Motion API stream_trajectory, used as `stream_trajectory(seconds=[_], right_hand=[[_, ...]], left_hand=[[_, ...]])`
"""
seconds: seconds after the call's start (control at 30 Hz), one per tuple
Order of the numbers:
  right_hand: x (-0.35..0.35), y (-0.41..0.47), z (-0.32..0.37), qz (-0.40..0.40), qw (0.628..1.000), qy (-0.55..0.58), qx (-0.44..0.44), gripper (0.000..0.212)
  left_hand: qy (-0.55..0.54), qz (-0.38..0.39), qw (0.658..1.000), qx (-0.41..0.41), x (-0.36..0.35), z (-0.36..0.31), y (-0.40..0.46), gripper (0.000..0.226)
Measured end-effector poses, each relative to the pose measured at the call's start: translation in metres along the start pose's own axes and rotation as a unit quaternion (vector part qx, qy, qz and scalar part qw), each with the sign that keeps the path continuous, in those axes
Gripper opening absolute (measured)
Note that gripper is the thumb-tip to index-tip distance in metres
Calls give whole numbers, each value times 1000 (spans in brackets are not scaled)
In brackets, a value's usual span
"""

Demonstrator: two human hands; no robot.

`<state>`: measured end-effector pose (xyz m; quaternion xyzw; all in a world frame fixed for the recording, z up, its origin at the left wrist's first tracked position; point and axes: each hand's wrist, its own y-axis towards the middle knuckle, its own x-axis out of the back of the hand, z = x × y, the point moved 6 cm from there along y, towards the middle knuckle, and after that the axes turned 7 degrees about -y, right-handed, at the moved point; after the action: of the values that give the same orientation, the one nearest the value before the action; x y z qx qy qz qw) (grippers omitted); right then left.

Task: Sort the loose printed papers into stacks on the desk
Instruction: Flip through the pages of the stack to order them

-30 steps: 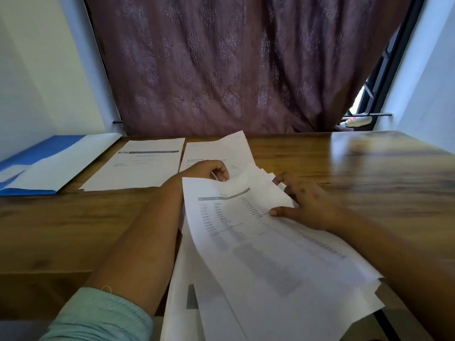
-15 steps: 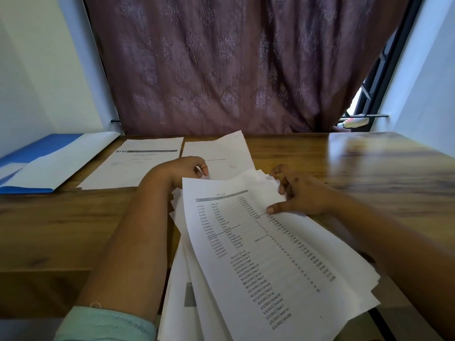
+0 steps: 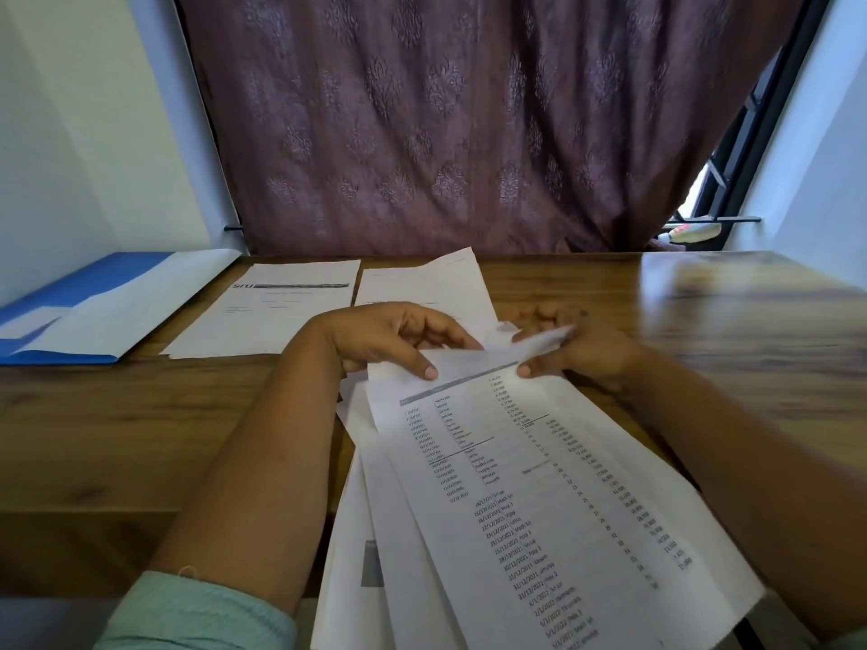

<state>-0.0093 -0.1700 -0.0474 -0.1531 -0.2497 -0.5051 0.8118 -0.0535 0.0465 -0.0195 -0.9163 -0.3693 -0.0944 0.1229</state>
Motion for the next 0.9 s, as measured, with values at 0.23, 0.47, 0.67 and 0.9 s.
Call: stream_trajectory(seconds=[0.23, 0.47, 0.67, 0.9], right_hand=[[5, -15, 6, 76, 985, -23, 151, 20], [2, -6, -1, 87, 984, -41, 147, 15], [3, 0, -9, 78, 989, -30, 122, 19], [14, 0, -23, 49, 993, -107, -9, 89]], left_hand=[[154, -264, 952, 6, 31, 9, 15, 21], [243, -314, 915, 71, 30, 34, 35, 55], [226, -351, 909, -20, 22, 26, 48, 29], [185, -376, 905, -70, 32, 19, 39, 14]])
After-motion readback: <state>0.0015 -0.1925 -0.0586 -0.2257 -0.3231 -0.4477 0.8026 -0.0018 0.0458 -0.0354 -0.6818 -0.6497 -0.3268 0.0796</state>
